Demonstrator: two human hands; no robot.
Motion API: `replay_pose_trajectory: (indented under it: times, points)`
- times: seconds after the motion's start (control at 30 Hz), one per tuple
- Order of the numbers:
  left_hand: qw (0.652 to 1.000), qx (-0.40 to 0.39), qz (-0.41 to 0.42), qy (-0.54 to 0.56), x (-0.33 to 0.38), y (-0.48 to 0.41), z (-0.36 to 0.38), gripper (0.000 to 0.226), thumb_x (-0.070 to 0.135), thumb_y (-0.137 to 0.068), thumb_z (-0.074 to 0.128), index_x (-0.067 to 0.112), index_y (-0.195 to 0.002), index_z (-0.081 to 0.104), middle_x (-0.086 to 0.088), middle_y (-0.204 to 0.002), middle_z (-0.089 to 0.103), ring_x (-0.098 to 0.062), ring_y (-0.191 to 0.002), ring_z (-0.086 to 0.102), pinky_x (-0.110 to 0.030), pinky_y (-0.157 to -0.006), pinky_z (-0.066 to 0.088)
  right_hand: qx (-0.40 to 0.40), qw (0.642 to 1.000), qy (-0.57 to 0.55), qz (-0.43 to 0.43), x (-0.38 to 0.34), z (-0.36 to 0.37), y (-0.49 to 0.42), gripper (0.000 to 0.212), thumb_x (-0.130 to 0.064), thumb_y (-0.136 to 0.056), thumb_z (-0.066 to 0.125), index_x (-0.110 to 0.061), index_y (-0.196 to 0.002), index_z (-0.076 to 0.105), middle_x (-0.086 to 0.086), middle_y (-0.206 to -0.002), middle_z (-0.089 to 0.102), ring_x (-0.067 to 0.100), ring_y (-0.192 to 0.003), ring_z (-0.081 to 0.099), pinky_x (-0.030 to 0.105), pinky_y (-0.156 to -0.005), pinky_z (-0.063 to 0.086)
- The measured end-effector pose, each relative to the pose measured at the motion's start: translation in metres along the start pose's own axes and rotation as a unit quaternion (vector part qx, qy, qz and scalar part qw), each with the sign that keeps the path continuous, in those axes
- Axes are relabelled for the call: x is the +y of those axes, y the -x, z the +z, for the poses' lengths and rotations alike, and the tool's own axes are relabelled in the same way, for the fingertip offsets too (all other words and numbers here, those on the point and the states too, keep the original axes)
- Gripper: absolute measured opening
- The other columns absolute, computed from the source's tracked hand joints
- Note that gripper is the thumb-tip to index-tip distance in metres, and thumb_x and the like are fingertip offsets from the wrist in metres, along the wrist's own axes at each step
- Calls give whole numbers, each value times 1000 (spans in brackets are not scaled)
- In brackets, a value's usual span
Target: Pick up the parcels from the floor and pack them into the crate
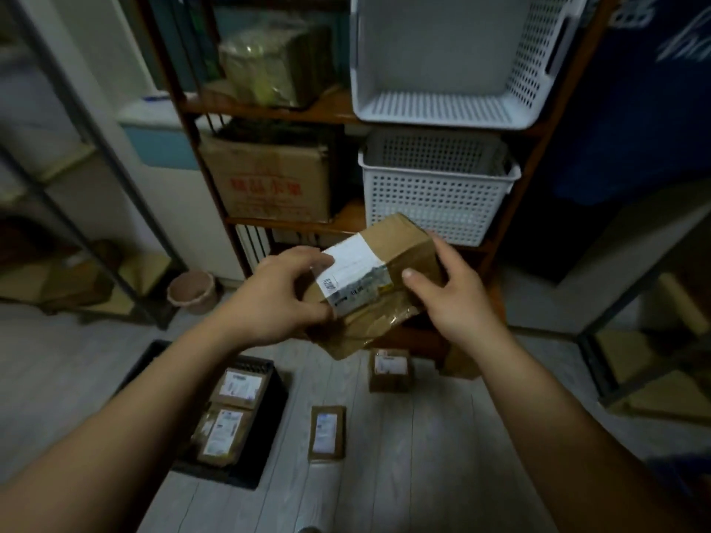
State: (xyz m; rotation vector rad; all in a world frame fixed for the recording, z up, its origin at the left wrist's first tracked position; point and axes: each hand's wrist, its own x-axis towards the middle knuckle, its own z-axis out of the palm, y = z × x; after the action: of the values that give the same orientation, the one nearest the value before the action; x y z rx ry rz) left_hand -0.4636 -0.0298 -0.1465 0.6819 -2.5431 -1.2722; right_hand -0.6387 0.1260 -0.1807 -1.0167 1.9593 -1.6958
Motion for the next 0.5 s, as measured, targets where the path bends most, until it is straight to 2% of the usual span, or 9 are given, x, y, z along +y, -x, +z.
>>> replay_pose_trajectory:
  times: [0.03,0.1,0.17,0.2,0.23,0.3,0.37,0.4,0.5]
  points:
    - [999,24,22,-22,7,10,-1,60,24,-69,76,31,-122,49,19,-124,46,-9,-115,50,-37,-88,53,10,1000,-8,-17,-7,-1,5,45,-18,-88,63,-51,-116,49,-38,-101,54,-27,-90,48,-3,-66,39]
    - [991,113,49,-46,14,26,-1,72,34,-66,77,41,-127,38,29,-125,38,0,-117,40,-31,-100,41,47,998,-24,-43,-20,-1,16,34,-13,-90,60,-38,-113,53,-29,-99,56,-27,-87,50,-3,-64,39]
    - [977,208,34,12,18,41,-1,92,49,-60,76,38,-138,28,21,-137,31,-2,-124,33,-28,-102,34,75,994,-45,-66,-33,0,27,27,-12,-91,59,-33,-106,56,-23,-99,57,-23,-86,52,-2,-64,40]
    - [969,238,17,64,20,48,-1,100,57,-56,74,38,-141,25,18,-140,30,-4,-126,34,-28,-100,36,85,992,-49,-79,-39,2,33,26,-12,-90,58,-35,-102,55,-21,-99,58,-21,-87,53,-1,-65,41]
    - [961,250,6,116,21,55,-2,103,62,-52,74,41,-141,24,20,-139,34,-6,-124,38,-28,-95,42,91,990,-52,-91,-44,5,37,26,-12,-90,59,-36,-98,55,-19,-99,59,-16,-88,56,1,-67,43]
    - [955,231,18,188,23,66,-6,87,71,-51,72,58,-128,32,27,-127,45,-9,-117,49,-30,-86,50,93,988,-67,-102,-54,12,45,26,-11,-89,60,-36,-97,55,-12,-103,61,-3,-94,59,11,-75,48]
    - [948,209,30,238,21,78,-14,79,78,-49,67,67,-120,33,24,-124,48,-10,-114,53,-33,-84,52,92,986,-86,-109,-64,21,50,27,-11,-88,61,-35,-99,56,-8,-106,62,6,-99,60,21,-81,49]
    - [939,208,31,273,17,84,-21,79,78,-49,66,69,-120,31,22,-125,49,-11,-111,57,-30,-81,53,88,985,-96,-113,-70,27,51,26,-12,-86,63,-33,-99,56,-8,-106,62,6,-99,60,20,-81,49]
    - [917,193,51,346,0,105,-51,61,55,-65,71,74,-112,36,20,-119,56,-12,-100,66,-27,-69,56,62,984,-124,-110,-89,54,57,20,-20,-84,63,-30,-100,57,-9,-103,64,1,-94,61,13,-75,50]
